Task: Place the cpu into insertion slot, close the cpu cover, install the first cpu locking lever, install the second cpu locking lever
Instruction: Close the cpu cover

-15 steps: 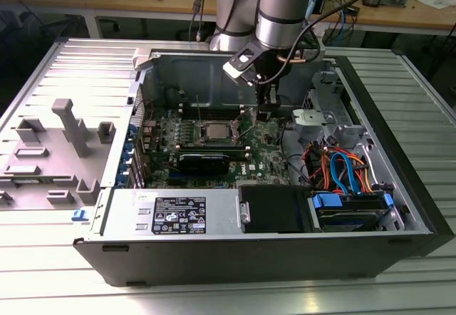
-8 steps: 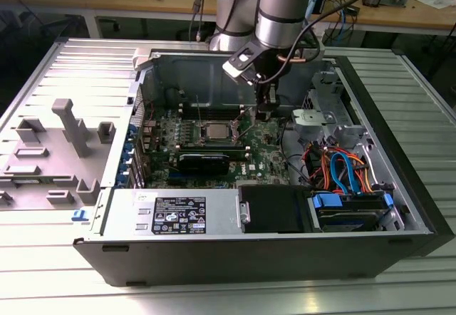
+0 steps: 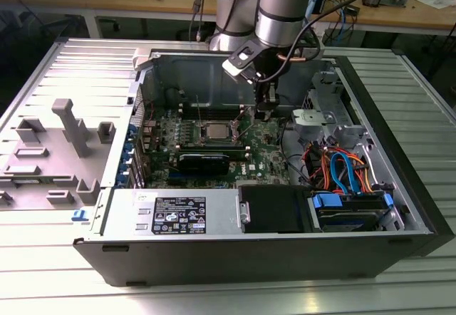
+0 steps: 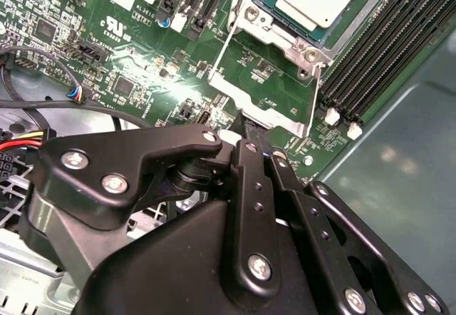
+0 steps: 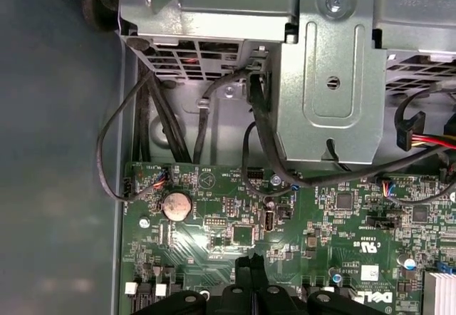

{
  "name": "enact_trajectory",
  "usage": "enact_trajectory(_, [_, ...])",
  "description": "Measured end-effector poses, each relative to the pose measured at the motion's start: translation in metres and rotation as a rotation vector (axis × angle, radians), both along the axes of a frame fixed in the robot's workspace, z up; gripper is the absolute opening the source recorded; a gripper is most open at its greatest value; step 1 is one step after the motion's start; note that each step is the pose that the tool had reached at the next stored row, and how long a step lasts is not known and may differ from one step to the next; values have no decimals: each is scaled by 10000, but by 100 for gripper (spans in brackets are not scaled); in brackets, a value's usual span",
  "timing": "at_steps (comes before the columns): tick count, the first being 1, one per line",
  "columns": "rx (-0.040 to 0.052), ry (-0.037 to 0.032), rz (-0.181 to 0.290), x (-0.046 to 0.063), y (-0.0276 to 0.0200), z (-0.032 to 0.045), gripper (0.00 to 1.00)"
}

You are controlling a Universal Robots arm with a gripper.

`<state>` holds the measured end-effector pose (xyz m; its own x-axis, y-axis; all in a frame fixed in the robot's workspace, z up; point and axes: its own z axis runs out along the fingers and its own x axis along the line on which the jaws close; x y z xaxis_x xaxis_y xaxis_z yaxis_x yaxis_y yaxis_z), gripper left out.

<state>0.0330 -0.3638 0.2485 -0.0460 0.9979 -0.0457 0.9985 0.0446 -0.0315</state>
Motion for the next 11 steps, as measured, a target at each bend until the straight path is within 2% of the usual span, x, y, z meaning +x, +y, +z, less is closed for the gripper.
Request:
enact_trajectory(3, [2,32,27,-14,0,-1,11])
enact_trajectory(11, [1,34,44,-19,0,-1,11])
